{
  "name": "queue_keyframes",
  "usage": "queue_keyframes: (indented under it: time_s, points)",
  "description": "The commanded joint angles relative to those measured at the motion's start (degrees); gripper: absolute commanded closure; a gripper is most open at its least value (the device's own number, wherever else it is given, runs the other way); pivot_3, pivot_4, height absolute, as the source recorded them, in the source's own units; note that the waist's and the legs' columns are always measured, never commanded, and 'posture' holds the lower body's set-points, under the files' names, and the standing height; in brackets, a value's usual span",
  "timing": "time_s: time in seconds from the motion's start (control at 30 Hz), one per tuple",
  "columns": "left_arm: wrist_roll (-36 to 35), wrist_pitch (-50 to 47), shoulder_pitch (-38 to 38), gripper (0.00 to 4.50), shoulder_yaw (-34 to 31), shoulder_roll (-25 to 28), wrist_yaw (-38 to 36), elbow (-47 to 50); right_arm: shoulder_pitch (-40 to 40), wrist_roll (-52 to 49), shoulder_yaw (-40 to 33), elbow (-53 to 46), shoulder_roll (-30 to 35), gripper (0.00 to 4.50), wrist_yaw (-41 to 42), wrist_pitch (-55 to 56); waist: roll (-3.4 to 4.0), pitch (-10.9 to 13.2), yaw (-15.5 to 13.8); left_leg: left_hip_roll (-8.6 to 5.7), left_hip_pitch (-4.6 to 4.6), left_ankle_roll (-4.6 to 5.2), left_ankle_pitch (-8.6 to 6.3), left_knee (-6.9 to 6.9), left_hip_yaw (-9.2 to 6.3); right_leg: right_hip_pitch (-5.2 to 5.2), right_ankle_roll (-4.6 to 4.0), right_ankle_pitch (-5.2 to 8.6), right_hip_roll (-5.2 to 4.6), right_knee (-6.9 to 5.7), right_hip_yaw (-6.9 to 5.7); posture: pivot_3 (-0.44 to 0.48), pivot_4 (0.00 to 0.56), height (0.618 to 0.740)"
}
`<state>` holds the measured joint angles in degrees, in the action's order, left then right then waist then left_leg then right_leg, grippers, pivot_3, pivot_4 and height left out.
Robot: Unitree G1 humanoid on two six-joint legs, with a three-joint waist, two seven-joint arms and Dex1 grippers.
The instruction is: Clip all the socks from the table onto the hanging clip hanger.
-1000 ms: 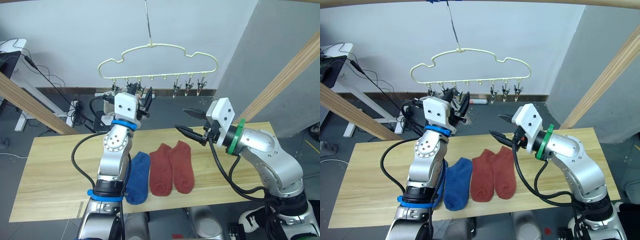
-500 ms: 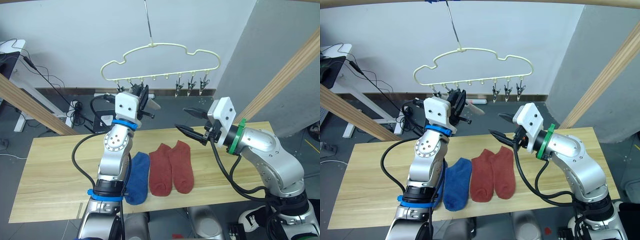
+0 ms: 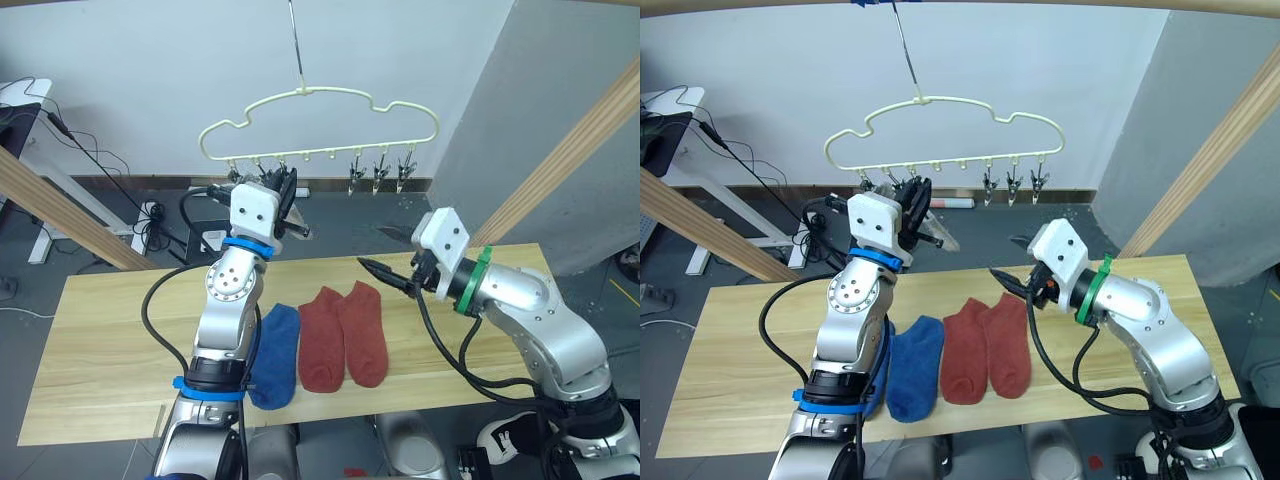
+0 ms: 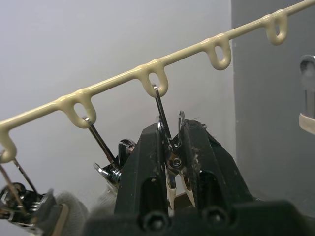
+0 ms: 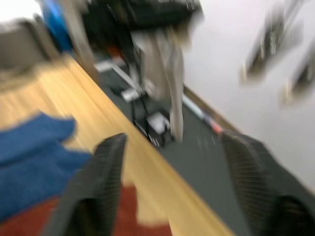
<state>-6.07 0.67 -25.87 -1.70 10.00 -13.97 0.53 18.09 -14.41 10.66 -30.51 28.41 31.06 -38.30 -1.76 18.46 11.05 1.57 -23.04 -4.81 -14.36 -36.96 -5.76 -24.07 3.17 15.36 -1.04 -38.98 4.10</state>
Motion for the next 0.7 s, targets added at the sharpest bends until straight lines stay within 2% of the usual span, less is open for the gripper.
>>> queue_keyframes:
  time_s: [0.03, 0.27, 0.47, 0.6, 0.7]
  points:
    - [-1.5, 0.2, 0.2, 4.25, -0.6, 1.1, -1.8, 3.5, -2.9, 5.6, 3.8, 2.6, -2.4, 0.07, -5.6, 0.8, 0.0, 0.0, 0.0, 0.0, 0.0, 0.0, 0.0, 0.0, 0.0, 0.0, 0.0, 0.0, 0.0, 0.0, 0.0, -0.291, 0.302, 0.74]
    - [-2.4, -1.9, 0.7, 4.25, -0.8, 2.2, -3.5, 4.9, -4.7, 13.3, 9.8, 17.9, -10.6, 0.0, -12.3, 8.0, 0.0, 0.0, 0.0, 0.02, 0.04, 0.0, 0.01, -0.02, 0.01, 0.01, 0.0, 0.0, 0.01, -0.02, 0.01, -0.275, 0.306, 0.74]
    - [-2.4, -3.0, 1.1, 4.25, -0.5, 2.6, -3.9, 5.9, -1.9, 16.3, 9.7, 31.0, -14.8, 0.0, -13.6, 14.4, 0.0, 0.0, -0.1, 0.0, 0.04, 0.0, 0.01, -0.02, 0.03, 0.02, 0.01, 0.0, 0.0, -0.01, 0.04, -0.257, 0.307, 0.74]
    - [-2.3, -3.5, 1.5, 4.25, -0.5, 2.6, -4.1, 6.3, -0.5, 16.7, 9.0, 36.2, -16.7, 0.0, -13.6, 16.1, 0.0, 0.0, -0.2, 0.02, 0.04, 0.0, 0.01, 0.0, -0.02, 0.02, 0.0, -0.01, 0.0, -0.03, -0.01, -0.246, 0.306, 0.74]
    - [-2.3, -3.7, 1.7, 4.25, -0.4, 2.5, -4.3, 6.4, 0.1, 16.9, 8.9, 39.2, -17.8, 0.61, -13.2, 15.5, 0.0, 0.0, -0.2, 0.02, 0.04, 0.0, 0.01, 0.0, -0.01, 0.02, 0.0, -0.01, 0.0, -0.03, 0.0, -0.246, 0.306, 0.74]
